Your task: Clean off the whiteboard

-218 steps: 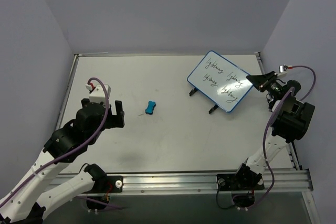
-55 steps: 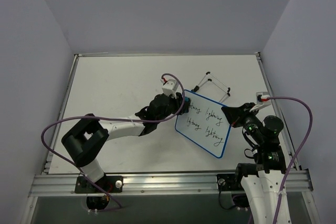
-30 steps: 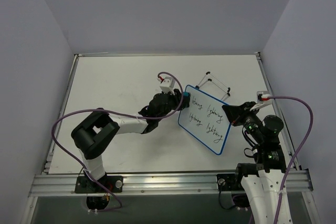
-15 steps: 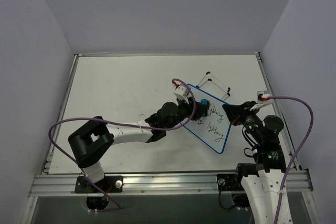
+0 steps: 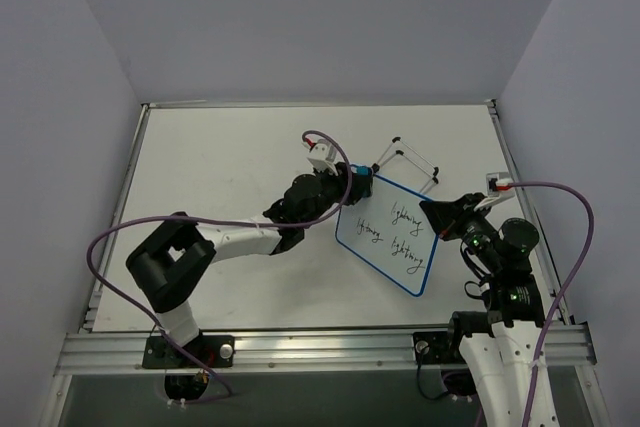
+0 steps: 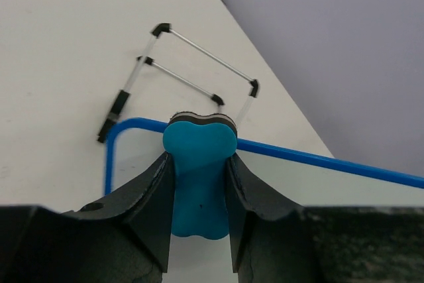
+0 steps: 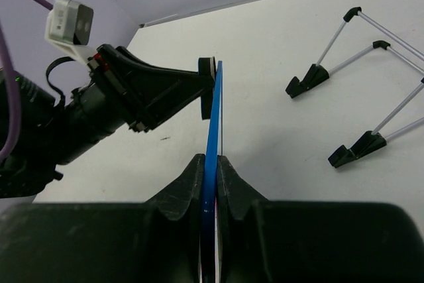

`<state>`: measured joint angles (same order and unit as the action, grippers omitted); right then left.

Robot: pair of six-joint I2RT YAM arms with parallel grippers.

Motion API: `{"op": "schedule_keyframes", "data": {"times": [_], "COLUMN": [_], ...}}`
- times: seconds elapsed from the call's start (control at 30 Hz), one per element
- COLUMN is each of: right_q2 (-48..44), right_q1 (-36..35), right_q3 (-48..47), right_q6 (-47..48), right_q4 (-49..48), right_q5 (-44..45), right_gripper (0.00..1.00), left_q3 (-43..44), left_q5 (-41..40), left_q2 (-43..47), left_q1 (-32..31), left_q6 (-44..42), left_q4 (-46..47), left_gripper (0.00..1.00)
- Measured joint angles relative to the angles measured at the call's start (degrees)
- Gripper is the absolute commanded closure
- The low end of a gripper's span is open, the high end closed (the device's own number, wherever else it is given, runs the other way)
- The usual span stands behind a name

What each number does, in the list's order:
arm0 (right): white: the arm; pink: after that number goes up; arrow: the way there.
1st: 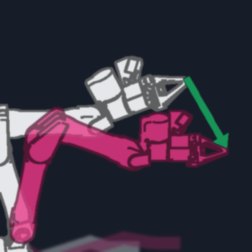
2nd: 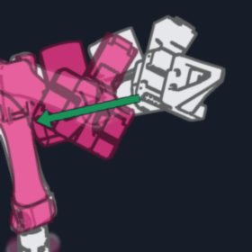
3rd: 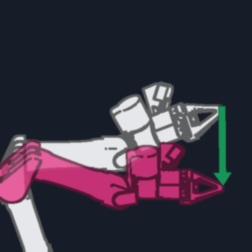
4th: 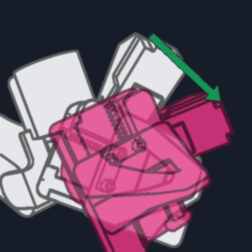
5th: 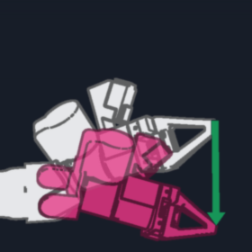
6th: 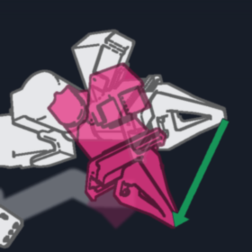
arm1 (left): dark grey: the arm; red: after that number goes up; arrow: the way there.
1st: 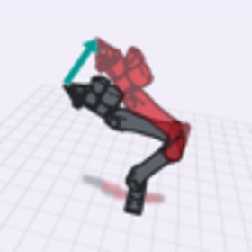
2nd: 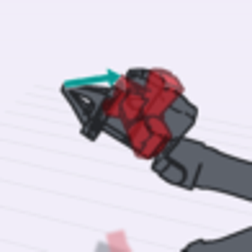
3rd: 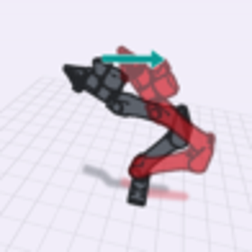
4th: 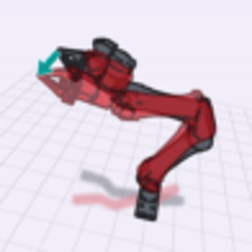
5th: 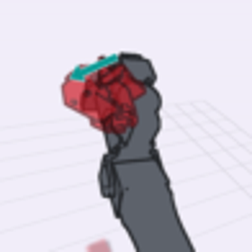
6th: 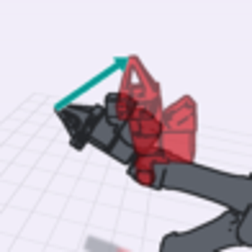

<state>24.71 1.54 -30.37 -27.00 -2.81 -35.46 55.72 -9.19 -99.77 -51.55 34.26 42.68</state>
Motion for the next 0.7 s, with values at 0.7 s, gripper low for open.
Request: {"op": "schedule_keyframes", "data": {"times": [0.7], "right_q2": [0.0], "right_q1": [-0.1], "right_q3": [0.0], "right_q6": [-1.4], "right_q4": [0.4], "right_q5": [2.5], "right_gripper": [1.0], "left_q3": [-4.1], "left_q5": [0.0], "left_q2": [-7.4], "left_q1": [2.8], "left_q6": [3.8], "left_q4": [10.2], "left_gripper": [0.98]}}
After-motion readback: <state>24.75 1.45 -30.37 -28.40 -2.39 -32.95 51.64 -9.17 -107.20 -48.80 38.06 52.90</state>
